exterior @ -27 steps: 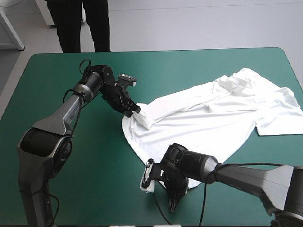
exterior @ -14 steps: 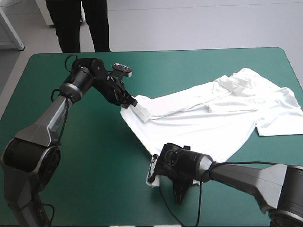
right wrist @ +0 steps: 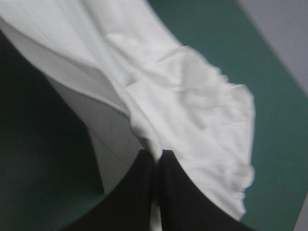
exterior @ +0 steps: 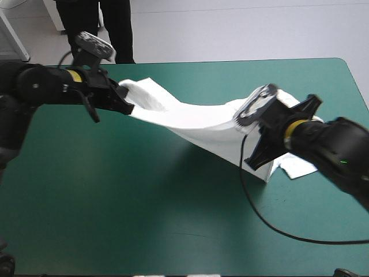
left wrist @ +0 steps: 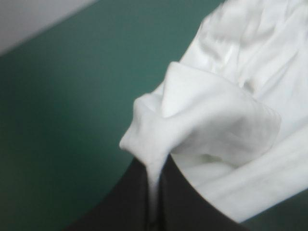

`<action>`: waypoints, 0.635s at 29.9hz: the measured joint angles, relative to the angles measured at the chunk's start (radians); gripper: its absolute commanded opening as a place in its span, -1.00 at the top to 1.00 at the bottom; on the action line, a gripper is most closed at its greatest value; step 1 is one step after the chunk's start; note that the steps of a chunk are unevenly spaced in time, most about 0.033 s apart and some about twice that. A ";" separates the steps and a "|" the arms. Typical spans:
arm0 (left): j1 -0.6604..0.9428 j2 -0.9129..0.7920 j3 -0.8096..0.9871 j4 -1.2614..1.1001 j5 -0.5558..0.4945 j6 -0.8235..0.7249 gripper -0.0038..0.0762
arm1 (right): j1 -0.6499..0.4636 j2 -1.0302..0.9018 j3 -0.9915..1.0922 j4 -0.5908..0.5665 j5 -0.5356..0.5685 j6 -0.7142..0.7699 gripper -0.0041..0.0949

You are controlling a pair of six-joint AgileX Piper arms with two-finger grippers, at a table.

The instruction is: Fold the cloth

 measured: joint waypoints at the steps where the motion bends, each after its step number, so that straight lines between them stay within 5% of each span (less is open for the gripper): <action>1: 0.000 -0.030 -0.037 -0.002 0.000 0.000 0.96 | -0.001 -0.023 -0.044 -0.012 0.000 0.000 0.95; 11: -0.003 -0.118 -0.417 -0.065 -0.010 0.006 0.96 | -0.003 -0.034 -0.651 -0.081 0.001 -0.047 0.95; 19: -0.003 -0.137 -0.598 -0.079 -0.003 0.017 0.96 | -0.003 -0.023 -0.822 0.099 -0.039 -0.126 0.94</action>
